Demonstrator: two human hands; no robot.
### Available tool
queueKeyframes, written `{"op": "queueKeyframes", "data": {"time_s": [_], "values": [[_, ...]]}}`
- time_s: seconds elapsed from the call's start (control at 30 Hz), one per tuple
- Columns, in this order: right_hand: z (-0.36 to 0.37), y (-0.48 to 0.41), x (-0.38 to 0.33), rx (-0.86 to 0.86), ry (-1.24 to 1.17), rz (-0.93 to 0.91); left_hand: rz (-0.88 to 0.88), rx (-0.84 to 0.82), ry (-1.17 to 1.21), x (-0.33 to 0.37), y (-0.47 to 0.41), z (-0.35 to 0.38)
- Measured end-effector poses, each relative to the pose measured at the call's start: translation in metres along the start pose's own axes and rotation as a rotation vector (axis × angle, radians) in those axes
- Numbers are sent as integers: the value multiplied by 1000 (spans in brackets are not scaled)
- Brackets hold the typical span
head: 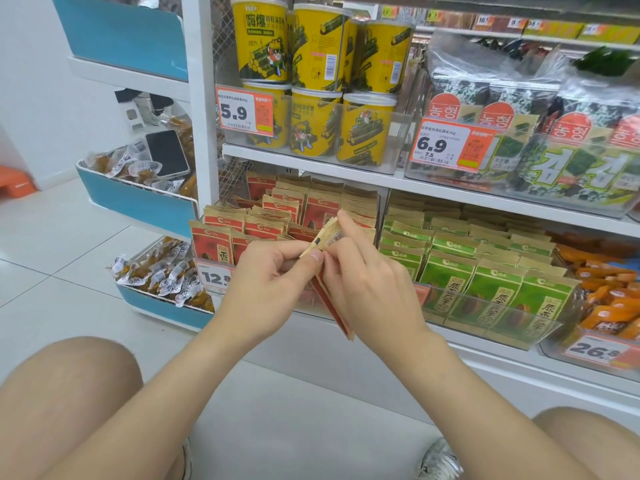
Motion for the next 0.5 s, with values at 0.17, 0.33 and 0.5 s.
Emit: {"op": "queueKeyframes", "data": {"time_s": [0.17, 0.33, 0.5], "values": [[9, -2, 5, -52, -20, 51, -34, 27, -56, -6, -2, -1], [12, -4, 14, -42, -299, 236, 7, 150, -151, -6, -1, -5], [15, 0, 35, -4, -596, 541, 41, 148, -113, 6, 0, -9]]}}
Point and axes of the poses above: each hand's wrist, its own y-axis away from the middle knuckle, its own z-axis out of the palm, x = y × z, the point moved 7 cm from there along -y, towards the middle knuckle, and after that the axes turned 12 degrees about -y, right-handed, at the moved point
